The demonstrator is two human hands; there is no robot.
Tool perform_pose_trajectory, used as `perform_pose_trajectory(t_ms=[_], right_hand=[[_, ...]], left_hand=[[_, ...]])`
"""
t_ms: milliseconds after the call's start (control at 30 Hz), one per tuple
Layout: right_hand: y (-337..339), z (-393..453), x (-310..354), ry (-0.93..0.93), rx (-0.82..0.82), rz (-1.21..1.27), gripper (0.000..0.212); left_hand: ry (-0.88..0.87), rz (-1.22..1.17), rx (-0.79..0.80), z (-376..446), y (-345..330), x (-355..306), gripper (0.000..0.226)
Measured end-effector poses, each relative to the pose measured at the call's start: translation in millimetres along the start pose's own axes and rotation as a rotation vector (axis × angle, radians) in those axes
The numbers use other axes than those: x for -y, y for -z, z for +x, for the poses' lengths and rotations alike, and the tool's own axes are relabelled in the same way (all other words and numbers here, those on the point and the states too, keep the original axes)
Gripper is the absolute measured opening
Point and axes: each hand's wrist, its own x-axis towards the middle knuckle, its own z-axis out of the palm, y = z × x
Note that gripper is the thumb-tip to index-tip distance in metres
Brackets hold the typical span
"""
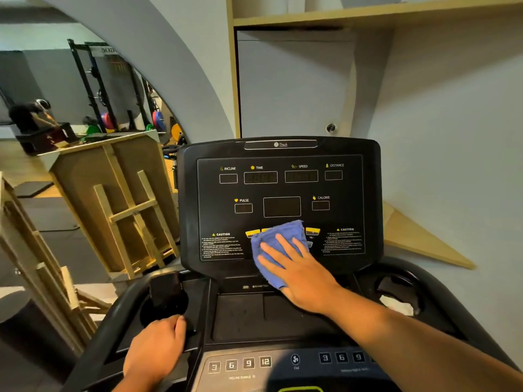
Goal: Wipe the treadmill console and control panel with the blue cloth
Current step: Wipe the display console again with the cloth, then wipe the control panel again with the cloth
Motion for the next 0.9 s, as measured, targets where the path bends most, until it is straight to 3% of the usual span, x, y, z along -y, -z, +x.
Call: perform_pose_trajectory(t_ms=[100,233,333,400,533,600,667,767,900], right_hand=[[3,-33,-28,-0.062,0.013,0.027,0.068],[-2,-103,-64,-0.33,0.014,0.116,0.071],[2,-125,-70,-0.486,-0.028,0.205,0.06],[15,-127,-57,-0.635,-0.08,0.445,0.052],[59,-119,-12,-1.079,-0.164,0.919,0.062],[78,-118,8,-1.245,-0.189,0.996,0.065],[87,-122,23,-1.405,-0.235,1.079,0.053],[98,-129,41,-1.656,-0.437,1.206,0.043],[123,-153,61,-1.861,-0.515,1.181,0.053]], left_hand=[[0.003,0.01,-0.003,0,-1,-1,0.041],[0.004,0.025,-0.013,2,-3,1,0.041],[-0.038,-0.011,-0.032,1,-1,0,0.043],[-0.061,-0.018,-0.033,2,0,-1,0.042],[-0.168,0.011,-0.04,-8,-7,3,0.043],[-0.24,0.055,-0.118,-22,-11,6,0.049],[-0.289,0.009,-0.147,-38,-18,14,0.054],[-0.318,-0.08,-0.138,-63,-26,31,0.055],[-0.328,-0.188,-0.146,-101,-30,51,0.047]])
